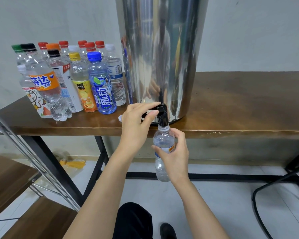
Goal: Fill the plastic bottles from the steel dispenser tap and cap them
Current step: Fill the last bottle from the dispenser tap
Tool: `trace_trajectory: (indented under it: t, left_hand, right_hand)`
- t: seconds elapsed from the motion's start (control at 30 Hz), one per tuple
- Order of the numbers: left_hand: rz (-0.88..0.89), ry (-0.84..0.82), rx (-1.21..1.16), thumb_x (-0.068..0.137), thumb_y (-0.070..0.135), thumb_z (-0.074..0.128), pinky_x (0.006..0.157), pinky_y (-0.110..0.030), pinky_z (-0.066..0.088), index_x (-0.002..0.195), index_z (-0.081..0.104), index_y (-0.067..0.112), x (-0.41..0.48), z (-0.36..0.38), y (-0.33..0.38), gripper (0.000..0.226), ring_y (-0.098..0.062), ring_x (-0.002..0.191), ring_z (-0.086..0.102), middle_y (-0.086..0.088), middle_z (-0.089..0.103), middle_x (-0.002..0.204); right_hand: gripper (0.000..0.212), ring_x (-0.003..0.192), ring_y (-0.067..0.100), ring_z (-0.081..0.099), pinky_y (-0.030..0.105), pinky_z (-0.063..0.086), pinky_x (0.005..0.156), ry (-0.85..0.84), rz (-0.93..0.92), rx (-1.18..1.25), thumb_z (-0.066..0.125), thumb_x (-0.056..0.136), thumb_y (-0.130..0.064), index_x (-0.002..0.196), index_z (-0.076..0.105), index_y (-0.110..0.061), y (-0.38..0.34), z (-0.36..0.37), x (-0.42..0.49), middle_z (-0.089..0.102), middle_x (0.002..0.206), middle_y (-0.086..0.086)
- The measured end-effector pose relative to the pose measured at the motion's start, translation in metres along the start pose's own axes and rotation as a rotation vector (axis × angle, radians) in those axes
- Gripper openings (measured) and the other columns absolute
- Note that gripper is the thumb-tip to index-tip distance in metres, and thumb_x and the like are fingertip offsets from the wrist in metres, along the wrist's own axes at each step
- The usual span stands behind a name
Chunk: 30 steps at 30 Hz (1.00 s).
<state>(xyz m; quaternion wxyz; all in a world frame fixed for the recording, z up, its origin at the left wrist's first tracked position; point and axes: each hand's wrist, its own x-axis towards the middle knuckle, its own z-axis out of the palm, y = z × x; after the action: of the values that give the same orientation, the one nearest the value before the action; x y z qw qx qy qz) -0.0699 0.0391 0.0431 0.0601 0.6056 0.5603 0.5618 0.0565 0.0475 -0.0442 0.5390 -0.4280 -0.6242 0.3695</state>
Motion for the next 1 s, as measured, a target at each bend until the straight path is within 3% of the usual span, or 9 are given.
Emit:
trace_trajectory:
  t: [0.23, 0.4, 0.67, 0.8, 0.9, 1.0]
  left_hand:
    - [-0.009, 0.007, 0.000, 0.085, 0.056, 0.046, 0.102, -0.054, 0.038, 0.115, 0.063, 0.055, -0.0010, 0.0010, -0.0015, 0.035, -0.005, 0.110, 0.049, 0.045, 0.059, 0.097]
    - [-0.008, -0.001, 0.011, 0.085, 0.057, 0.046, 0.103, -0.054, 0.037, 0.125, 0.046, 0.058, -0.0016, 0.0015, -0.0020, 0.040, -0.002, 0.110, 0.048, 0.053, 0.054, 0.101]
    - [-0.009, 0.019, -0.014, 0.086, 0.055, 0.049, 0.102, -0.056, 0.037, 0.117, 0.049, 0.066, -0.0038, 0.0019, -0.0024, 0.033, -0.002, 0.108, 0.049, 0.050, 0.056, 0.099]
    - [-0.009, 0.006, 0.002, 0.085, 0.057, 0.048, 0.102, -0.056, 0.038, 0.124, 0.047, 0.061, -0.0045, 0.0020, -0.0022, 0.040, -0.003, 0.107, 0.049, 0.051, 0.055, 0.101]
    - [-0.016, 0.020, -0.017, 0.085, 0.055, 0.050, 0.102, -0.056, 0.038, 0.116, 0.059, 0.058, -0.0066, 0.0028, -0.0038, 0.033, -0.005, 0.108, 0.049, 0.041, 0.061, 0.100]
    - [-0.023, 0.028, -0.018, 0.084, 0.055, 0.050, 0.102, -0.055, 0.038, 0.119, 0.054, 0.061, -0.0084, 0.0031, -0.0041, 0.035, 0.002, 0.107, 0.047, 0.035, 0.062, 0.101]
  right_hand:
    - [0.065, 0.112, -0.014, 0.049, 0.003, 0.039, 0.086, 0.013, -0.004, 0.016, 0.087, 0.072, -0.013, 0.119, 0.048, -0.037, 0.0030, 0.0021, -0.0011, 0.056, 0.123, -0.015]
    - [0.066, 0.112, -0.010, 0.051, 0.006, 0.041, 0.088, 0.016, -0.004, 0.011, 0.087, 0.072, -0.014, 0.120, 0.049, -0.037, 0.0046, 0.0024, -0.0007, 0.056, 0.123, -0.015]
    - [0.065, 0.110, -0.012, 0.050, 0.003, 0.040, 0.085, 0.017, -0.006, 0.012, 0.087, 0.072, -0.014, 0.120, 0.049, -0.035, 0.0035, 0.0027, -0.0015, 0.056, 0.123, -0.014]
    - [0.066, 0.111, -0.011, 0.050, 0.003, 0.039, 0.085, 0.018, -0.009, 0.014, 0.087, 0.072, -0.013, 0.119, 0.048, -0.036, 0.0038, 0.0030, -0.0020, 0.056, 0.122, -0.013]
    - [0.066, 0.111, -0.011, 0.050, 0.003, 0.040, 0.086, 0.017, -0.006, 0.007, 0.088, 0.072, -0.015, 0.119, 0.048, -0.037, 0.0045, 0.0031, -0.0027, 0.056, 0.122, -0.015]
    - [0.065, 0.111, -0.011, 0.050, 0.003, 0.039, 0.085, 0.017, -0.007, 0.018, 0.087, 0.072, -0.014, 0.119, 0.048, -0.036, 0.0047, 0.0025, -0.0040, 0.056, 0.122, -0.014]
